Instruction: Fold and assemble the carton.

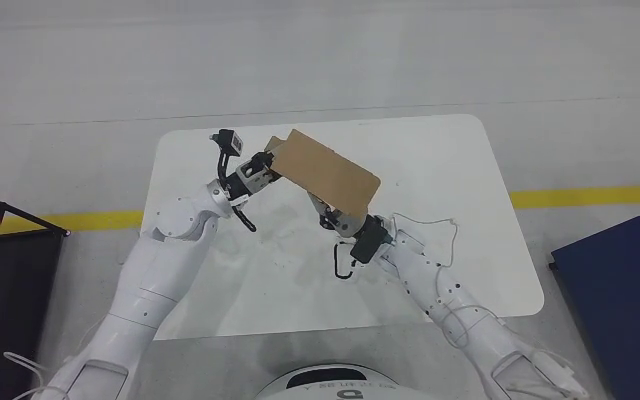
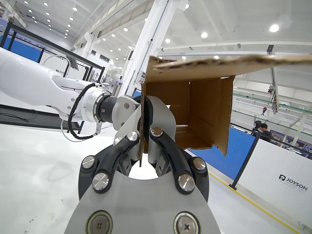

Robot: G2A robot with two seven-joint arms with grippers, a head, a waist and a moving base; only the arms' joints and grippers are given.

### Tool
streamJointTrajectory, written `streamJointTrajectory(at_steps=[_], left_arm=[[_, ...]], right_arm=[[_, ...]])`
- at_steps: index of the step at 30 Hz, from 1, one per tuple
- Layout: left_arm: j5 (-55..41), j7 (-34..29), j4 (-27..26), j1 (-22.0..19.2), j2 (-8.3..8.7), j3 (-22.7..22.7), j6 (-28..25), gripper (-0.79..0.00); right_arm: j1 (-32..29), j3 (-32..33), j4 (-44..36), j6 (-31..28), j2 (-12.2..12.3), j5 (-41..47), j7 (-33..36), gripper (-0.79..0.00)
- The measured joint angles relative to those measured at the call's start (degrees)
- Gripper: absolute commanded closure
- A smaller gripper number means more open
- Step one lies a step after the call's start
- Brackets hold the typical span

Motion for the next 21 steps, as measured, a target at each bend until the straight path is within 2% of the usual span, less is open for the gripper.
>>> streamJointTrajectory(at_steps=[4, 9, 12, 15, 21], left_arm=[[1.5, 0.8, -0.2, 0.6, 0.11, -1.0, -0.9, -0.111], [2.7, 1.5, -0.5, 1.2, 0.23, -2.2, -1.4, -0.089], [4.2, 2.1, -0.9, 1.5, 0.28, -2.6, -1.8, -0.102], [6.9, 3.2, -1.5, 1.8, 0.35, -2.9, -2.0, -0.16], [10.1, 4.6, -2.9, 2.7, 0.45, -3.6, -1.9, -0.209]], right_arm=[[0.1, 0.1, 0.3, -0.5, 0.0, 0.5, 0.5, 0.0], [0.4, 0.0, 0.6, -1.1, -0.1, 0.7, 1.5, 0.0], [0.6, -0.2, 0.8, -1.3, -0.2, 0.7, 2.1, 0.0], [0.8, -0.4, 0.9, -1.3, -0.3, 0.5, 2.9, 0.0], [1.1, -0.8, 0.9, -1.5, -0.4, 0.4, 4.5, 0.0]])
